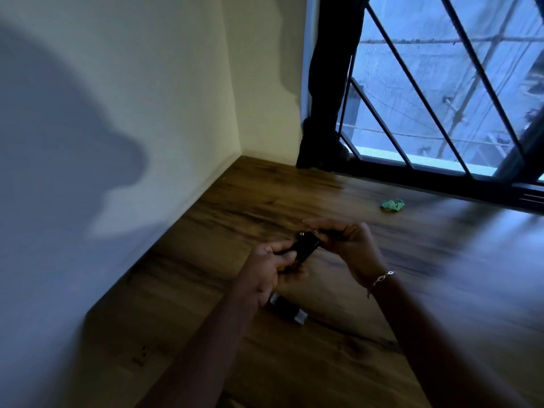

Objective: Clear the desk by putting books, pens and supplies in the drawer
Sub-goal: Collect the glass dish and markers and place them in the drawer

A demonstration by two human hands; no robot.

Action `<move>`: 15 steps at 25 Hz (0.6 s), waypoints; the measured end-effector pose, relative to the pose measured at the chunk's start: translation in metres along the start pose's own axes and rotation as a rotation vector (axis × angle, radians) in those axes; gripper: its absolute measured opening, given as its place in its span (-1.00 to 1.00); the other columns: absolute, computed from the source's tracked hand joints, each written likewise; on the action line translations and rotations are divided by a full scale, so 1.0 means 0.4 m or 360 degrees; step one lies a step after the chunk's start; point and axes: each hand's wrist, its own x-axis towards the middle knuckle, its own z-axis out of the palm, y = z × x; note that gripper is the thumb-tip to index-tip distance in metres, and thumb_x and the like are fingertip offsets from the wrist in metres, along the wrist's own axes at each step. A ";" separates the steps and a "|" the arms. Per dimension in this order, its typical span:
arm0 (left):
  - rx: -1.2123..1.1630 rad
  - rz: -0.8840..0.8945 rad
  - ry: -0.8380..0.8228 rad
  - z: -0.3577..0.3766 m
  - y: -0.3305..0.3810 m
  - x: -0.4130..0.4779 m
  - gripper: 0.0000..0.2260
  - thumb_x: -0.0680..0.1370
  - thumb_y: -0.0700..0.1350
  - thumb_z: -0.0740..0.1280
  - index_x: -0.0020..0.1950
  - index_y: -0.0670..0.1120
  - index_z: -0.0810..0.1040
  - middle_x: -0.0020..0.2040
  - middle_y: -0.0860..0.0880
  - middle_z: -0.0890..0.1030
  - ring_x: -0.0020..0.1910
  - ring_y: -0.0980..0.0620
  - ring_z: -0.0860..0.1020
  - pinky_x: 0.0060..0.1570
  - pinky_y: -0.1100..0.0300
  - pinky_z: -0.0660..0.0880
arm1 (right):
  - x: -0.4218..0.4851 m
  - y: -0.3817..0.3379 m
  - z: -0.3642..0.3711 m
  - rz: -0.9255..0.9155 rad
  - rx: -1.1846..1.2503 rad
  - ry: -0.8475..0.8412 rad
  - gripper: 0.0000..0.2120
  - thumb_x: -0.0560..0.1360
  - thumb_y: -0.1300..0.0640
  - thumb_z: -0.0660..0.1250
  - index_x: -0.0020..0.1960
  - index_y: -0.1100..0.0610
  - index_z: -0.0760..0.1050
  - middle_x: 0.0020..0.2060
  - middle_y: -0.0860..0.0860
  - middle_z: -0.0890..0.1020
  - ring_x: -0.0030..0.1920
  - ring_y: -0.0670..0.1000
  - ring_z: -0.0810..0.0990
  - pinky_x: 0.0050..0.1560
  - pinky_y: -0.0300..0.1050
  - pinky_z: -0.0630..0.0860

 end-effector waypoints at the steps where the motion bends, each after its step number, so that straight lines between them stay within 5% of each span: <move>1: -0.0005 -0.0006 0.0005 0.001 0.000 -0.003 -0.81 0.55 -0.39 0.19 -0.03 -0.17 0.53 -0.14 -0.19 0.58 -0.45 0.05 0.62 -0.42 0.19 0.60 | -0.002 0.006 -0.005 -0.0009 0.0031 -0.0027 -0.83 0.37 0.16 0.39 -0.04 0.05 0.61 -0.02 -0.04 0.67 0.04 -0.14 0.62 0.00 -0.17 0.58; 3: -0.0014 -0.0021 0.0017 0.002 0.000 -0.008 -0.81 0.54 -0.40 0.19 -0.05 -0.17 0.55 -0.13 -0.18 0.59 -0.43 0.04 0.63 -0.43 0.22 0.59 | -0.010 0.015 -0.016 -0.0009 0.0129 -0.0058 -0.68 0.21 -0.15 0.48 -0.08 -0.06 0.65 -0.02 -0.08 0.68 0.08 -0.07 0.62 0.05 -0.13 0.59; 5: -0.0004 -0.0015 0.0032 0.001 0.000 -0.010 -0.80 0.54 -0.40 0.19 -0.07 -0.18 0.56 -0.12 -0.17 0.60 -0.38 0.02 0.63 -0.43 0.23 0.58 | -0.017 0.019 -0.023 -0.0027 0.0134 -0.0070 -0.61 0.15 -0.26 0.48 -0.08 -0.10 0.65 -0.02 -0.09 0.68 0.09 -0.05 0.61 0.09 -0.12 0.57; 15: 0.0161 -0.0037 0.0046 0.007 -0.005 -0.002 -0.80 0.56 -0.36 0.20 0.05 -0.19 0.57 -0.08 -0.17 0.59 -0.41 0.05 0.61 -0.39 0.23 0.58 | -0.036 0.039 -0.049 -0.0026 0.0217 -0.0151 -0.63 0.23 -0.17 0.49 -0.02 -0.04 0.63 0.04 -0.01 0.65 0.14 0.06 0.57 0.16 0.10 0.52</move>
